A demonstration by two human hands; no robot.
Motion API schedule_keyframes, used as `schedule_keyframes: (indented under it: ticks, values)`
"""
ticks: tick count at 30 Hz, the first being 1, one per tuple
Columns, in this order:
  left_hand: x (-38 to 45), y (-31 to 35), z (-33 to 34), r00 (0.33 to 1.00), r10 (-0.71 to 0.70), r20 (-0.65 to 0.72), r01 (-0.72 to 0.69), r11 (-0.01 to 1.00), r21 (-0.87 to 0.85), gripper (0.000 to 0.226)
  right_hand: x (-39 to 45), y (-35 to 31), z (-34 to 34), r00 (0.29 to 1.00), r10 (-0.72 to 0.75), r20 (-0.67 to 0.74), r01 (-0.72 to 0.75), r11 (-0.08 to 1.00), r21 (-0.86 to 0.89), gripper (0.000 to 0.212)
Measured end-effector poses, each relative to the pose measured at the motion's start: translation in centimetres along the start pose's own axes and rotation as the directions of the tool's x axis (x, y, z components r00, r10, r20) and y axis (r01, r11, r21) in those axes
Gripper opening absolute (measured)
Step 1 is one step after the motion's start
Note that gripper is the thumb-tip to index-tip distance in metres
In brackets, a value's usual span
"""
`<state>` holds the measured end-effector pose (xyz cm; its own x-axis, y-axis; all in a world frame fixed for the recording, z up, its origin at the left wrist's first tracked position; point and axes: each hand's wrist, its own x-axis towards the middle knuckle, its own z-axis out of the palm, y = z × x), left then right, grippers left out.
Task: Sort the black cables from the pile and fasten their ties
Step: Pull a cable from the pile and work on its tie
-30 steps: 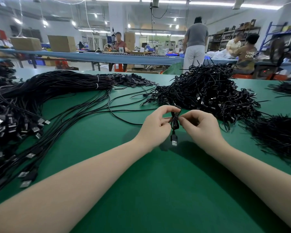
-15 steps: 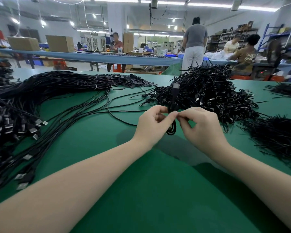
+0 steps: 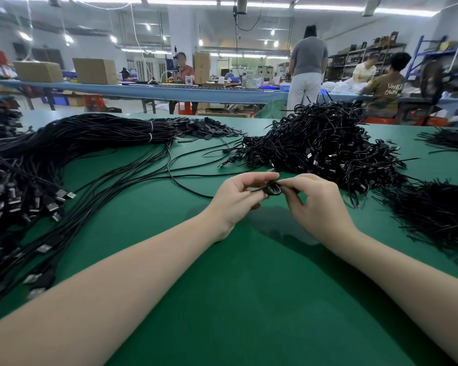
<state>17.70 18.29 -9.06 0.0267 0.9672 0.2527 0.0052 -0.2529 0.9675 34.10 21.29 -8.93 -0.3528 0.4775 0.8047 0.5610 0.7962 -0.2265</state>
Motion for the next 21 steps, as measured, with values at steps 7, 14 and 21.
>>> schedule_keyframes:
  ticks: [7,14,21]
  values:
    - [-0.15,-0.14,-0.06,0.977,0.188,-0.104,-0.163,0.964,0.208,0.021,0.14,-0.36,0.11,0.999,-0.048,-0.019,0.048,0.999,-0.008,0.016]
    - [-0.2,-0.16,0.27,0.968,0.162,-0.191,-0.12,0.97,0.214,0.015,0.26,-0.59,-0.02,0.982,-0.162,-0.101,0.132,0.958,-0.255,0.011]
    - [-0.15,0.34,0.2,0.997,-0.05,-0.058,0.039,0.984,-0.176,0.009,-0.09,-0.5,0.26,0.946,-0.281,-0.163,0.195,0.893,-0.406,0.01]
